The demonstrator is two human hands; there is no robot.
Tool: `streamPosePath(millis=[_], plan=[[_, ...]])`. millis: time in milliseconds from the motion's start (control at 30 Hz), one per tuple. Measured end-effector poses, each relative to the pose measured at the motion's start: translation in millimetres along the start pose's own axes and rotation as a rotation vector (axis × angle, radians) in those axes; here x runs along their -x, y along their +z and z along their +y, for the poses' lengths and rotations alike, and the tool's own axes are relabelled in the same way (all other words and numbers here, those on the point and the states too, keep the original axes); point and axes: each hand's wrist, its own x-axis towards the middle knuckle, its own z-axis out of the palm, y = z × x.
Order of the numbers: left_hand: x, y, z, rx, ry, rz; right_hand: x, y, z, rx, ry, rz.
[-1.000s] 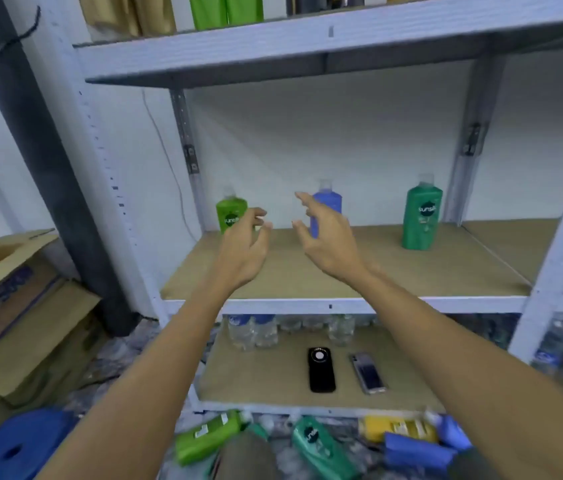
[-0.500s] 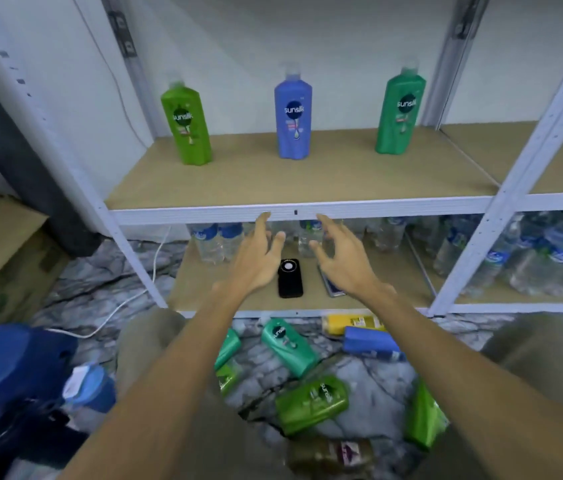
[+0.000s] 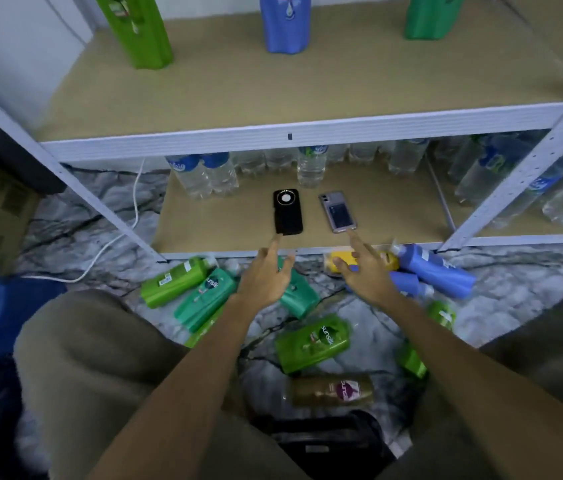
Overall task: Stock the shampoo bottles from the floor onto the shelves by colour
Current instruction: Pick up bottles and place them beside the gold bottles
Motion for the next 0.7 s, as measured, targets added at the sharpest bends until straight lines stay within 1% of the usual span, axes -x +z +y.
streamPosePath(millis=[100,267,367,500,700], plan=[[-9.2,27.4,-15.3,0.041,-0.023,-0.066,-4.7,10.9,24.4,-0.049,0.063,-0.037],[-16.5,78.0,-43.7,0.031,-0.073,-0.18,0.2,24.6,70.7,-0.099,0.187,-0.067],[-18.4,102.3,-52.8,0.057,-0.067,-0.263,9.4,33.1,95.4,-0.12,0.238,-0.086],[-7.7,131.7,-54.4,0.044,0.03,-0.345,28.4,44.1,115.7,-0.093,0.294,-0.125],[27.4,172.7,-49.0,0.023,0.182,-0.482,71.1,55.0,140.0,-0.071,0.358,-0.084]])
